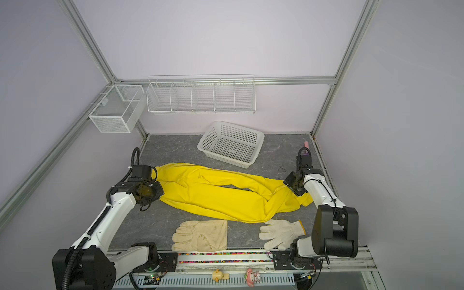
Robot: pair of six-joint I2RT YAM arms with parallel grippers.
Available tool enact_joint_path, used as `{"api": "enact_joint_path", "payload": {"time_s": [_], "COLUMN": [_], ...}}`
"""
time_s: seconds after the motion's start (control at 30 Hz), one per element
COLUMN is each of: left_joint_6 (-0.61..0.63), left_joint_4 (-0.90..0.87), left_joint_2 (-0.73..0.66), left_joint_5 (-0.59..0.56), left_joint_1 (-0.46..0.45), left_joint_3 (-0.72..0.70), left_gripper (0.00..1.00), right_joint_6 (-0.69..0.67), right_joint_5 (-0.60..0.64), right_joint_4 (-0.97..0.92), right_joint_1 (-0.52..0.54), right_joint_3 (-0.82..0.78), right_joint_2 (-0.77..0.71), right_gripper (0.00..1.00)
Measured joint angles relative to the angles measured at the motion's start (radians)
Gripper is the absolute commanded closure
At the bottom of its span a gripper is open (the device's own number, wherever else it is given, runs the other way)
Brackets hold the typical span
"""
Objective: Fold and stack the trousers
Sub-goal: Flatten out the trousers at the center of the table.
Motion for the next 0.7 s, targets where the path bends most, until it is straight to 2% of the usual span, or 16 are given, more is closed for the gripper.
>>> {"api": "enact_joint_path", "payload": {"time_s": [0.2,0.33,0.53,0.6,0.7], "left_joint_6": [0.003,0.004,0.004,0.004,0.006], "left_joint_4": [-0.002,-0.002,-0.017,-0.021,-0.022], "left_joint_2": [-0.001,0.000,0.003,0.003,0.002], "left_joint_5": [0.000,0.004,0.008,0.007,0.004], "left_joint_1": [0.000,0.000,0.000,0.000,0.000], "left_joint_3": [-0.011,-0.011,0.015,0.037,0.062], "left_gripper": [1.00,1.00,1.00,1.00,1.00], "right_joint_6": [-0.037,-0.077,-0.146,-0.159,-0.145], "right_joint_5": [-0.041,-0.045,-0.092,-0.109,-0.139], "right_joint_4": [0.051,0.043,0.047,0.060,0.075], "right_joint_1": [-0.010,-0.014,-0.030,-0.034,-0.061], "right_joint_3": [0.004,0.076,0.302,0.338,0.306], "right_joint_2": [0.077,0.077,0.070,0.034,-0.085], "right_gripper": [0.91,0.93,0.93,0.93,0.94]}}
